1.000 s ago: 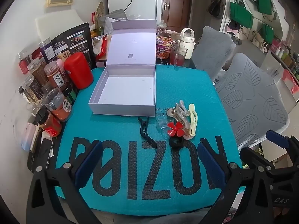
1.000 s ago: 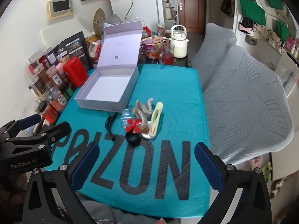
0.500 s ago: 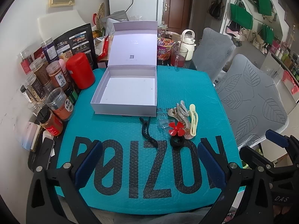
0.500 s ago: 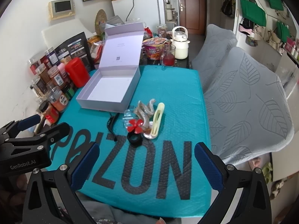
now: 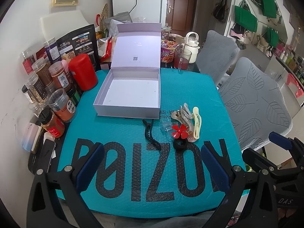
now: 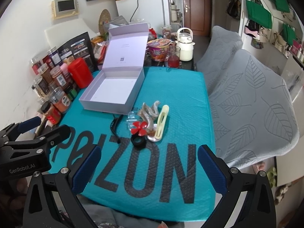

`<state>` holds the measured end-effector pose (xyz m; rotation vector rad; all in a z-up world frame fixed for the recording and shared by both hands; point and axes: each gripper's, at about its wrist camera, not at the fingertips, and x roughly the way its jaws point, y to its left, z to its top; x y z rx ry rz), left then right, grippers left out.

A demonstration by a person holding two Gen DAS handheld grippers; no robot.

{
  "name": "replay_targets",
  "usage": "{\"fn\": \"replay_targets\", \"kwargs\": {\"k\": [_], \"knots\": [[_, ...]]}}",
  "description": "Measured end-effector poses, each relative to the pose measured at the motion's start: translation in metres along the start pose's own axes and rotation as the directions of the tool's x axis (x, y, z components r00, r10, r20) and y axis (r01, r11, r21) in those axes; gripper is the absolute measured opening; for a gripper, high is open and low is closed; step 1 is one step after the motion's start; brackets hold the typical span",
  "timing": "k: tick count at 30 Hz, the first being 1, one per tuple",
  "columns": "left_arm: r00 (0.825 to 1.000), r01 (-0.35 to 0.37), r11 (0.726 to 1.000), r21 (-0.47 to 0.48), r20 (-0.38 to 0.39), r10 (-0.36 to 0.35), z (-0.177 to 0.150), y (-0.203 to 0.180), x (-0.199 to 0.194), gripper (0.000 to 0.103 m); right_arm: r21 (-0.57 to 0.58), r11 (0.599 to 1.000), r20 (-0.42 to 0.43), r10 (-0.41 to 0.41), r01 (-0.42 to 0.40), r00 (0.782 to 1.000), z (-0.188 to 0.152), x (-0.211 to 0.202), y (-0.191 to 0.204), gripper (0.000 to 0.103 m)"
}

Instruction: Organize rigid objects

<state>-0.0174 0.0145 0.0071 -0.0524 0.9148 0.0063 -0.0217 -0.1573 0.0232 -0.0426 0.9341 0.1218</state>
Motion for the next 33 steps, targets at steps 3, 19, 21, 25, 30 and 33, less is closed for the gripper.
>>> {"fn": "replay_targets", "kwargs": {"k": [3, 19, 21, 25, 30, 33], "knots": [[1.000, 0.001, 1.000, 0.001, 0.002, -0.001, -0.0001, -0.0003, 0.0004, 0.103, 0.001, 1.000, 0.001, 0.001, -0.001, 1.000, 0.0006, -0.0002, 0.0002, 0.103], [1.000, 0.004, 1.000, 0.005, 0.004, -0.004, -0.0050, -0.0034, 0.0008, 0.103, 0.002, 1.000, 0.001, 0.001, -0.001, 1.000, 0.0002, -0.0003, -0.0010, 0.103], [1.000, 0.004, 1.000, 0.006, 0.004, -0.004, -0.0050, -0.0039, 0.0009, 0.103, 0.001, 1.000, 0.002, 0.001, -0.001, 1.000, -0.0001, -0.0004, -0.0013, 0.103], [1.000, 0.004, 1.000, 0.005, 0.004, -0.004, -0.0049, -0.0038, 0.0009, 0.103, 0.001, 1.000, 0.002, 0.001, -0.001, 1.000, 0.0005, -0.0004, -0.0011, 0.103], [1.000, 0.004, 1.000, 0.005, 0.003, -0.004, -0.0049, -0.0039, 0.0010, 0.103, 0.003, 1.000, 0.001, 0.000, 0.000, 1.000, 0.0004, -0.0003, -0.0013, 0.103], [1.000, 0.006, 1.000, 0.004, -0.002, -0.006, -0.0042, -0.0061, 0.0014, 0.103, 0.006, 1.000, -0.003, 0.001, -0.001, 1.000, 0.0001, 0.0009, -0.0038, 0.103]]}}
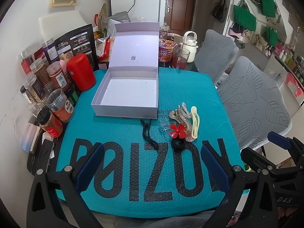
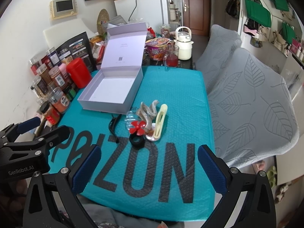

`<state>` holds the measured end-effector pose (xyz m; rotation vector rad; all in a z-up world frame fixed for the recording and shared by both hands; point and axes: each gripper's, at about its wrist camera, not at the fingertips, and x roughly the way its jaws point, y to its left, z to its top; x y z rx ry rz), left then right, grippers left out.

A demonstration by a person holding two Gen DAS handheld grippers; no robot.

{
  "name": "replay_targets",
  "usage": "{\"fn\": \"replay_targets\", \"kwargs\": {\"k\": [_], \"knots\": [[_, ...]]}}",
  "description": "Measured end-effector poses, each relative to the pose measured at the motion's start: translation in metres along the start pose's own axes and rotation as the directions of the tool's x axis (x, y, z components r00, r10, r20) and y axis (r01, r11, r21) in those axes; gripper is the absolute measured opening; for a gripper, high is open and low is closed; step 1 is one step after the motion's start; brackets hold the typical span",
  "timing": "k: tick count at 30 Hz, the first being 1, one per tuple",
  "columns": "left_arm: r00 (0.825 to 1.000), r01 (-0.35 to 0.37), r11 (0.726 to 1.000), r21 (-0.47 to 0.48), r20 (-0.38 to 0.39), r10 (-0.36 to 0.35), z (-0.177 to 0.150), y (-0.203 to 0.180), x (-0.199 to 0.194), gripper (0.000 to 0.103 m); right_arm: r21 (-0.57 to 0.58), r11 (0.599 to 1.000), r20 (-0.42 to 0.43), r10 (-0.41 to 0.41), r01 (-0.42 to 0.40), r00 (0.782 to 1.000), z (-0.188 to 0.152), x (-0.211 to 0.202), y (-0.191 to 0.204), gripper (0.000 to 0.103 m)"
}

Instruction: Organize rigid objects

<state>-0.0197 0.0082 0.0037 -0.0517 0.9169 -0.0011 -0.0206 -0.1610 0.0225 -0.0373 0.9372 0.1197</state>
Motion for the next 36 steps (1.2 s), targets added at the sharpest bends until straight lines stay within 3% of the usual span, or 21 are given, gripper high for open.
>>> {"fn": "replay_targets", "kwargs": {"k": [17, 36], "knots": [[1.000, 0.006, 1.000, -0.009, -0.020, -0.006, 0.008, 0.005, 0.006, 0.103, 0.019, 0.999, -0.015, 0.035, -0.035, 0.999, 0.002, 0.007, -0.007, 0.103], [0.987, 0.072, 0.996, -0.044, -0.140, -0.078, 0.021, 0.028, 0.072, 0.103, 0.012, 0.998, -0.037, 0.057, -0.057, 0.998, 0.022, 0.055, -0.007, 0.103]]}}
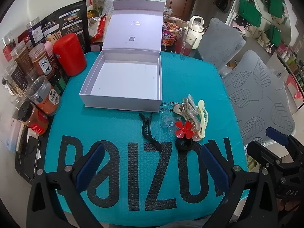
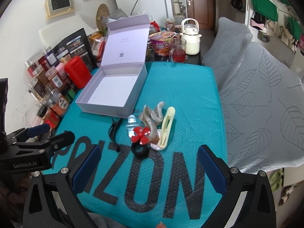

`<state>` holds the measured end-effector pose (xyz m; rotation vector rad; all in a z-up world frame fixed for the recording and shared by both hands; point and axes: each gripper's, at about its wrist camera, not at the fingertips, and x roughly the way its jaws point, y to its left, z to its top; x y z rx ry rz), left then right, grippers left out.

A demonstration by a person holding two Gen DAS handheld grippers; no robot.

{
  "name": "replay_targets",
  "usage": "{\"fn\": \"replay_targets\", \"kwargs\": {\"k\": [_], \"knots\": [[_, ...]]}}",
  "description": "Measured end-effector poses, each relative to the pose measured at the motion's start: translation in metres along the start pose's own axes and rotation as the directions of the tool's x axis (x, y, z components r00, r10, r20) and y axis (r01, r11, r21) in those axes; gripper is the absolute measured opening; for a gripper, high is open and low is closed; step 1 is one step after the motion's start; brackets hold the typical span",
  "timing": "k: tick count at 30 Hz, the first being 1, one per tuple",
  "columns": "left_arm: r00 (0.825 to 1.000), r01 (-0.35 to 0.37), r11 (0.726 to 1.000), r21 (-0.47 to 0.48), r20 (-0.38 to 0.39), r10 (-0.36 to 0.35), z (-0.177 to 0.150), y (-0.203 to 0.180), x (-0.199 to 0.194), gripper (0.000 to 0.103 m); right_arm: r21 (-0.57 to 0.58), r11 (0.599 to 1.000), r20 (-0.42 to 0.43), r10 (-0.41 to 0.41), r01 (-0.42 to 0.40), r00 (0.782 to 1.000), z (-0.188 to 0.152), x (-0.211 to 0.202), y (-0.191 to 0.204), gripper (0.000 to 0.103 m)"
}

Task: Organize rigid objects
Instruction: 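Grasp the black claw clip with the left tool while the right grasps the cream clip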

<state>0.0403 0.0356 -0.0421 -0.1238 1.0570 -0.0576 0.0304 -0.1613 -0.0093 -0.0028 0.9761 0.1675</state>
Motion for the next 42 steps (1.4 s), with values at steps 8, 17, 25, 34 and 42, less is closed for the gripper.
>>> {"fn": "replay_targets", "kwargs": {"k": [8, 17, 25, 34, 42], "knots": [[0.999, 0.004, 1.000, -0.015, -0.054, -0.004, 0.009, 0.007, 0.034, 0.098, -0.003, 1.000, -0.040, 0.002, -0.002, 0.999, 0.009, 0.032, -0.003, 0.103], [0.993, 0.003, 1.000, -0.014, -0.118, -0.004, 0.020, 0.007, 0.079, 0.079, 0.008, 1.000, -0.086, -0.015, 0.016, 0.996, 0.017, 0.067, -0.012, 0.103], [0.980, -0.001, 1.000, -0.031, -0.199, -0.005, 0.020, 0.009, 0.121, 0.062, 0.012, 0.999, -0.132, -0.035, 0.037, 0.991, 0.020, 0.094, -0.025, 0.101], [0.958, -0.004, 0.999, -0.042, -0.286, -0.008, 0.014, 0.008, 0.159, 0.044, 0.015, 0.999, -0.176, -0.045, 0.049, 0.983, 0.023, 0.123, -0.038, 0.091], [0.956, -0.008, 0.999, -0.053, -0.292, -0.008, 0.010, 0.004, 0.175, 0.026, 0.037, 0.998, -0.204, -0.033, 0.042, 0.978, 0.026, 0.148, -0.051, 0.082]]}}
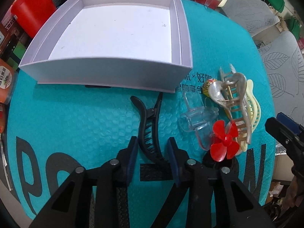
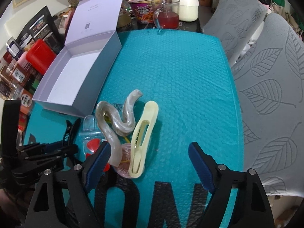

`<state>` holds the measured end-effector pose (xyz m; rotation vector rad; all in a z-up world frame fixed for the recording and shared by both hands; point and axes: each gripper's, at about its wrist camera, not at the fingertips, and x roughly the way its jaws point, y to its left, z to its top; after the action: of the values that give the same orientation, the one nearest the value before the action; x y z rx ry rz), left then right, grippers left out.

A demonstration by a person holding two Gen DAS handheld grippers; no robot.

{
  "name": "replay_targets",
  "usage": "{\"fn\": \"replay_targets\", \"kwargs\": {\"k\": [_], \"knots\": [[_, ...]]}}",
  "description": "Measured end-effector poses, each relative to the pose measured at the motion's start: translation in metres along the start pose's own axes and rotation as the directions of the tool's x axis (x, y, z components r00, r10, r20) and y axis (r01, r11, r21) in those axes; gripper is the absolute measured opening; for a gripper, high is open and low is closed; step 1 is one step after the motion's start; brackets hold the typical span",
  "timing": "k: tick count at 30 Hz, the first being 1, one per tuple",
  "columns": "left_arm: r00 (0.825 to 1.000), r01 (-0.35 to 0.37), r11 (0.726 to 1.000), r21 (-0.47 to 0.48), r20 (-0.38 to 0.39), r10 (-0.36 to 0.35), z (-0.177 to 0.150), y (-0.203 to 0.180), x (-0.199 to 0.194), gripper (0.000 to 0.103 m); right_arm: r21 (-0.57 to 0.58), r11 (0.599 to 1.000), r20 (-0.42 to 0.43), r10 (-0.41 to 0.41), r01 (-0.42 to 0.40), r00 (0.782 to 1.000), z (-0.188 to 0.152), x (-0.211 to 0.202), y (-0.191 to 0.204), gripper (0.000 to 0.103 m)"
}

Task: Organize rigid objects
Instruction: 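Grasp the black claw clip with the left tool while the right grasps the cream clip, then carry both held clips over the open white box and lower them inside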

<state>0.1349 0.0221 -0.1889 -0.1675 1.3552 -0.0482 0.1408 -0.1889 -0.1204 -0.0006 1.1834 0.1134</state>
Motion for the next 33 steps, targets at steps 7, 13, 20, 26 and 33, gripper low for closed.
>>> {"fn": "replay_targets", "kwargs": {"k": [7, 13, 20, 26, 33], "knots": [[1.000, -0.001, 1.000, 0.006, 0.031, 0.001, 0.002, 0.002, 0.000, 0.021, 0.018, 0.999, -0.023, 0.030, -0.030, 0.999, 0.009, 0.015, -0.005, 0.071], [1.000, 0.004, 1.000, 0.021, 0.029, -0.005, 0.004, 0.004, -0.006, 0.021, 0.037, 0.998, -0.077, 0.048, -0.045, 0.996, 0.014, 0.035, -0.007, 0.053], [0.999, -0.010, 0.999, 0.035, 0.041, 0.009, 0.007, -0.001, -0.010, 0.021, 0.069, 0.992, -0.118, 0.111, -0.104, 0.987, 0.016, 0.053, -0.012, 0.032], [0.999, -0.009, 1.000, 0.029, 0.044, 0.008, 0.010, -0.002, -0.014, 0.021, 0.071, 0.993, -0.093, 0.101, -0.095, 0.991, 0.014, 0.047, -0.017, 0.022], [0.997, -0.003, 1.000, 0.031, 0.077, 0.000, 0.006, 0.000, -0.031, 0.021, 0.074, 0.994, -0.071, 0.081, -0.076, 0.994, 0.005, 0.026, -0.013, 0.022]]}}
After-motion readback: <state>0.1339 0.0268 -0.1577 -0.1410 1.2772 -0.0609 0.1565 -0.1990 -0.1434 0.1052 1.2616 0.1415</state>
